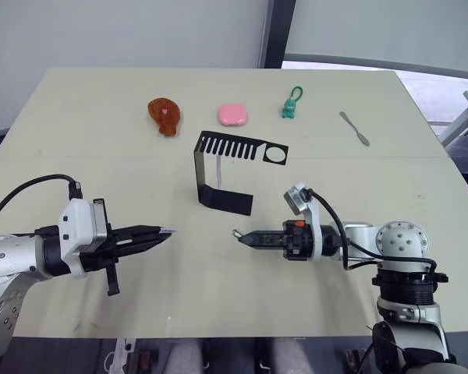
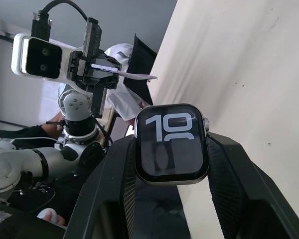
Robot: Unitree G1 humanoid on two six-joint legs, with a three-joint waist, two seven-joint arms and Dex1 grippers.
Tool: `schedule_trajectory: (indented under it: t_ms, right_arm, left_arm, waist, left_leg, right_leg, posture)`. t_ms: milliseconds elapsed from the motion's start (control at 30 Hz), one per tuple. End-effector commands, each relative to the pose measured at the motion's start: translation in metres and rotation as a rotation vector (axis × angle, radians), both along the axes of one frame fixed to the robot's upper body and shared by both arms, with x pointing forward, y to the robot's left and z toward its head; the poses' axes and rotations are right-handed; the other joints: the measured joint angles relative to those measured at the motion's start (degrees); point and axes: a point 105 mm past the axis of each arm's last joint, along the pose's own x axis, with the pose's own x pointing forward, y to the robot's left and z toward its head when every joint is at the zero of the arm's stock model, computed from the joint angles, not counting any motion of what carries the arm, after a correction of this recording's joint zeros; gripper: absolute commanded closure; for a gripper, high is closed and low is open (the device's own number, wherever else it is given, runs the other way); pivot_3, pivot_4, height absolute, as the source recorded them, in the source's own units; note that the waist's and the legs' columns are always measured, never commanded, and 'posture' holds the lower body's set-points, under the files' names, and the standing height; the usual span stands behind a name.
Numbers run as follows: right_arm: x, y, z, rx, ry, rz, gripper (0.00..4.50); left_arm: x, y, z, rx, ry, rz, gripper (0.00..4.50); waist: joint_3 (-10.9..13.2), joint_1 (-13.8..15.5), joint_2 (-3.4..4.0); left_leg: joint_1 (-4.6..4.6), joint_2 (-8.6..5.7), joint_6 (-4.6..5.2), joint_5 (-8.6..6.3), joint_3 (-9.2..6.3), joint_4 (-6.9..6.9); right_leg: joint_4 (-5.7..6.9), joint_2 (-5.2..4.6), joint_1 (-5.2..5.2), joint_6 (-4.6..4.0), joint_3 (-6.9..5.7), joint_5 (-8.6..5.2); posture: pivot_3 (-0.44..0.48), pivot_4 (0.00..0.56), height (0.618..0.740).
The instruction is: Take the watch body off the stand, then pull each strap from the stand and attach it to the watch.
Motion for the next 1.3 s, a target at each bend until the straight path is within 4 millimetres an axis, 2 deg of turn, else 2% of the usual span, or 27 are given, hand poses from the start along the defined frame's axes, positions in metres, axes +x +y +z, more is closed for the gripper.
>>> schedule_trajectory:
  t_ms: [33, 233, 600, 833, 1300]
  right_arm:
    - [-0.004, 0.001, 0.005, 0.010, -0.008, 0.026, 2.99]
    - [-0.006, 0.000, 0.005, 0.013, -0.002, 0.033, 2.99]
    - [-0.010, 0.005, 0.000, -0.005, 0.001, 0.030, 2.99]
    - [-0.009, 0.009, -0.001, -0.008, -0.008, 0.023, 2.99]
    - [-0.009, 0.010, -0.002, -0.018, -0.002, 0.023, 2.99]
  left_arm:
    - [-0.005, -0.005, 0.005, 0.053, -0.055, -0.034, 4.50]
    - [-0.006, -0.016, 0.004, 0.060, -0.073, -0.070, 4.50]
    - [0.009, -0.045, -0.002, 0.104, -0.132, -0.172, 4.50]
    - [0.012, -0.049, -0.004, 0.119, -0.137, -0.201, 4.50]
    - [0.012, -0.061, -0.021, 0.151, -0.149, -0.246, 4.50]
  waist:
    - [0.0, -0.1, 0.00]
    - [0.0, -0.1, 0.00]
    - [0.0, -0.1, 0.00]
    - [0.0, 0.0, 0.00]
    - [0.0, 0.0, 0.00]
  left_leg:
    - [0.00, 0.00, 0.01, 0.00, 0.00, 0.00]
    - [0.01, 0.00, 0.01, 0.01, 0.00, -0.01]
    - [0.01, 0.00, -0.02, 0.05, 0.03, 0.01]
    - [0.01, 0.00, -0.02, 0.06, 0.03, 0.08]
    - [0.02, 0.00, -0.01, 0.08, 0.03, 0.11]
  right_leg:
    - [0.00, 0.00, 0.00, 0.00, 0.00, 0.00]
    - [0.03, 0.00, -0.01, 0.00, 0.00, 0.00]
    - [0.24, 0.04, -0.01, 0.00, 0.01, 0.00]
    - [0.29, 0.06, -0.02, 0.01, 0.01, 0.00]
    - [0.33, 0.05, -0.02, 0.01, 0.02, 0.01]
  posture:
    - [0.000, 0.150, 0.740]
    - [0.000, 0.150, 0.740]
    - [0.000, 0.150, 0.740]
    - [0.000, 0.150, 0.740]
    - [0.000, 0.150, 0.740]
